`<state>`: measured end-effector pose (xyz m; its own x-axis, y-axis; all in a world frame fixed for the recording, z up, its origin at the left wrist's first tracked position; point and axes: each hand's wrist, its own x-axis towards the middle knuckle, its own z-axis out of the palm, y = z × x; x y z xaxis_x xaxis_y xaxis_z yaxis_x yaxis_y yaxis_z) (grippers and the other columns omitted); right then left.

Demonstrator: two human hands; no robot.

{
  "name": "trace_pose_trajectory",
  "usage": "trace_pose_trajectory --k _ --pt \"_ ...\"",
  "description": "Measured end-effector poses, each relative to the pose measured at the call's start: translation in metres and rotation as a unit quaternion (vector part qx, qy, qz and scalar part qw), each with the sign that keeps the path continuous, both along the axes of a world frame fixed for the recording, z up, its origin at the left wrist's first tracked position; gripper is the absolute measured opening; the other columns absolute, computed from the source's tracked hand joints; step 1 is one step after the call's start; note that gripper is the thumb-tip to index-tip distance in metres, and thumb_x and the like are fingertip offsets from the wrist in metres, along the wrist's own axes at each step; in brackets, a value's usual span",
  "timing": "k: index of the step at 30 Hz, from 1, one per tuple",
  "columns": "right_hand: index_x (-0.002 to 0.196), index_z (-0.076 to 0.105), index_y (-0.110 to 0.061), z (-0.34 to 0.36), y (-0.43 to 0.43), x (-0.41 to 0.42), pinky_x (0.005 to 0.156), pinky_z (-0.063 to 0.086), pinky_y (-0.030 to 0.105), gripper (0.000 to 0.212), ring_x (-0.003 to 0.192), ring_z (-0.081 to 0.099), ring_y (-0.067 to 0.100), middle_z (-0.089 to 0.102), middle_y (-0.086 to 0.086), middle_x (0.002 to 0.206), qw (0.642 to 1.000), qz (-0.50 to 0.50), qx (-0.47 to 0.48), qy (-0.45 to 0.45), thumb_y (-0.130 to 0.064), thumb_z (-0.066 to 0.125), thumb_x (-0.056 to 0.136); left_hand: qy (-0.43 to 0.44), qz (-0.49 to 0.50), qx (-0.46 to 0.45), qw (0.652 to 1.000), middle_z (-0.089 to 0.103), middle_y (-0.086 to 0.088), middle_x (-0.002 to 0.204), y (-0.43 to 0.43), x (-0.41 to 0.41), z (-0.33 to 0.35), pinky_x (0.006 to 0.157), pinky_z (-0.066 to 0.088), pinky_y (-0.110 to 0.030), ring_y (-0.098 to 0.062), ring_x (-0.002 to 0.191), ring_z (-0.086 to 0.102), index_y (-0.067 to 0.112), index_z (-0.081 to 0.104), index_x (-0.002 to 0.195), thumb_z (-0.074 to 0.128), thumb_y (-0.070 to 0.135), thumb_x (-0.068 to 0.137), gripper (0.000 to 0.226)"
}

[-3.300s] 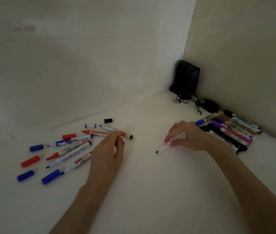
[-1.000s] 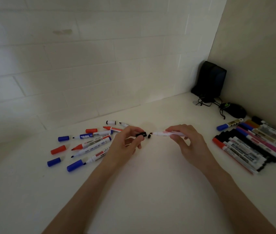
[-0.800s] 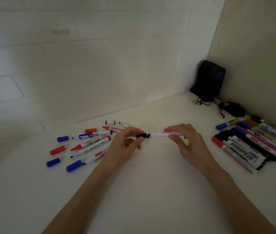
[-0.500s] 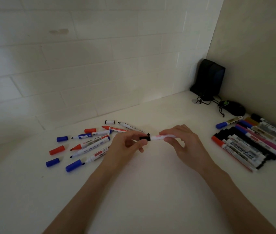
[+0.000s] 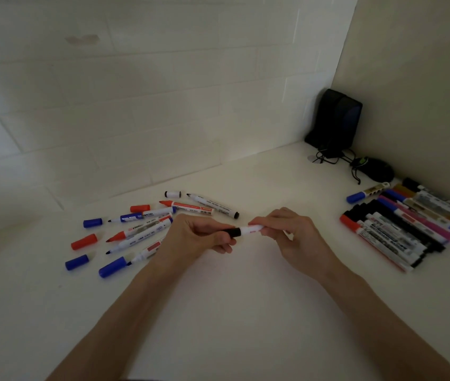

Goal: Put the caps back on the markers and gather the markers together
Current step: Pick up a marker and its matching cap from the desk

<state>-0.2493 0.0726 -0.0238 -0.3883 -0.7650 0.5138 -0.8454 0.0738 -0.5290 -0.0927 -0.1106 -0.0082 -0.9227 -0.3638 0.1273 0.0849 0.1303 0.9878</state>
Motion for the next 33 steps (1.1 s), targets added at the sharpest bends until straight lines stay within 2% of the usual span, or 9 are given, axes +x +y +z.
trace_pose_trajectory --k 7,9,12,16,20,23,24,28,33 --pt "0.111 0.077 -0.021 -0.001 0.0 0.001 0.073 0.047 0.024 0.032 0.084 0.06 0.013 0.069 -0.007 0.087 0.999 0.033 0.005 -0.037 0.002 0.065 0.092 -0.028 -0.05 0.056 0.997 0.076 -0.013 0.08 -0.005 0.002 -0.002 0.063 0.06 -0.025 -0.021 0.066 0.074 0.011 0.079 0.089 0.071 0.01 0.072 0.018" --pt "0.112 0.076 -0.02 0.0 0.001 0.001 0.07 0.043 0.02 0.034 0.079 0.058 0.01 0.067 -0.008 0.082 0.995 0.043 0.016 -0.084 0.005 0.064 0.092 -0.018 -0.05 0.071 0.996 0.076 -0.013 0.079 -0.005 0.002 -0.002 0.061 0.059 -0.025 -0.021 0.065 0.073 0.015 0.08 0.086 0.07 0.014 0.075 0.016" --pt "0.114 0.074 -0.014 0.005 0.002 0.001 0.068 0.037 0.009 0.029 0.073 0.057 0.0 0.067 -0.004 0.078 0.991 0.034 0.004 -0.127 0.003 0.061 0.095 0.014 -0.035 0.052 0.998 0.073 -0.008 0.079 0.0 -0.005 0.004 0.059 0.054 -0.023 -0.015 0.066 0.066 0.002 0.072 0.095 0.06 0.019 0.088 0.022" --pt "0.115 0.074 -0.017 0.01 0.0 0.003 0.07 0.039 0.01 0.024 0.076 0.059 0.004 0.07 -0.002 0.082 0.991 0.023 -0.003 -0.134 -0.008 0.062 0.097 0.016 -0.014 0.027 0.999 0.07 -0.009 0.099 0.006 -0.015 0.005 0.079 0.053 -0.027 -0.017 0.094 0.064 0.003 0.069 0.106 0.044 0.009 0.103 0.026" --pt "0.115 0.075 -0.023 0.004 -0.007 0.011 0.07 0.04 0.012 0.024 0.076 0.06 0.007 0.069 -0.014 0.082 0.992 0.023 0.011 -0.126 -0.013 0.064 0.096 0.002 -0.01 0.102 0.995 0.069 -0.009 0.12 0.014 -0.02 0.004 0.102 0.048 -0.038 -0.023 0.119 0.062 0.007 0.067 0.117 0.037 0.006 0.099 0.035" --pt "0.113 0.075 -0.023 0.005 -0.011 0.019 0.068 0.04 0.015 0.021 0.074 0.059 0.009 0.068 -0.008 0.083 0.997 0.035 0.023 -0.07 -0.016 0.063 0.096 -0.003 -0.024 0.307 0.951 0.068 -0.015 0.124 0.015 -0.022 0.016 0.097 0.053 -0.043 -0.03 0.117 0.064 0.001 0.061 0.124 0.03 0.025 0.103 0.044" --pt "0.114 0.074 -0.023 0.005 -0.013 0.022 0.07 0.043 0.019 0.021 0.076 0.059 0.01 0.069 -0.006 0.085 0.998 0.042 0.028 -0.04 -0.018 0.063 0.097 -0.015 -0.018 0.337 0.941 0.068 -0.017 0.122 0.013 -0.023 0.017 0.094 0.055 -0.044 -0.032 0.114 0.065 0.001 0.062 0.123 0.029 0.03 0.103 0.048" --pt "0.117 0.071 -0.021 -0.004 -0.021 0.036 0.075 0.053 0.038 0.024 0.088 0.064 0.023 0.07 -0.002 0.104 0.997 0.047 0.008 0.065 -0.022 0.057 0.098 -0.063 0.037 0.291 0.954 0.073 -0.022 0.108 0.015 -0.024 0.016 0.069 0.061 -0.034 -0.029 0.096 0.073 -0.002 0.069 0.108 0.029 0.03 0.105 0.051" --pt "0.113 0.073 -0.018 -0.009 -0.026 0.041 0.069 0.051 0.038 0.027 0.079 0.059 0.024 0.07 0.001 0.097 0.993 0.015 -0.007 0.115 -0.02 0.052 0.098 -0.057 0.063 0.277 0.957 0.074 -0.022 0.1 0.014 -0.025 0.011 0.062 0.061 -0.035 -0.029 0.087 0.074 -0.006 0.07 0.1 0.032 0.022 0.103 0.047"
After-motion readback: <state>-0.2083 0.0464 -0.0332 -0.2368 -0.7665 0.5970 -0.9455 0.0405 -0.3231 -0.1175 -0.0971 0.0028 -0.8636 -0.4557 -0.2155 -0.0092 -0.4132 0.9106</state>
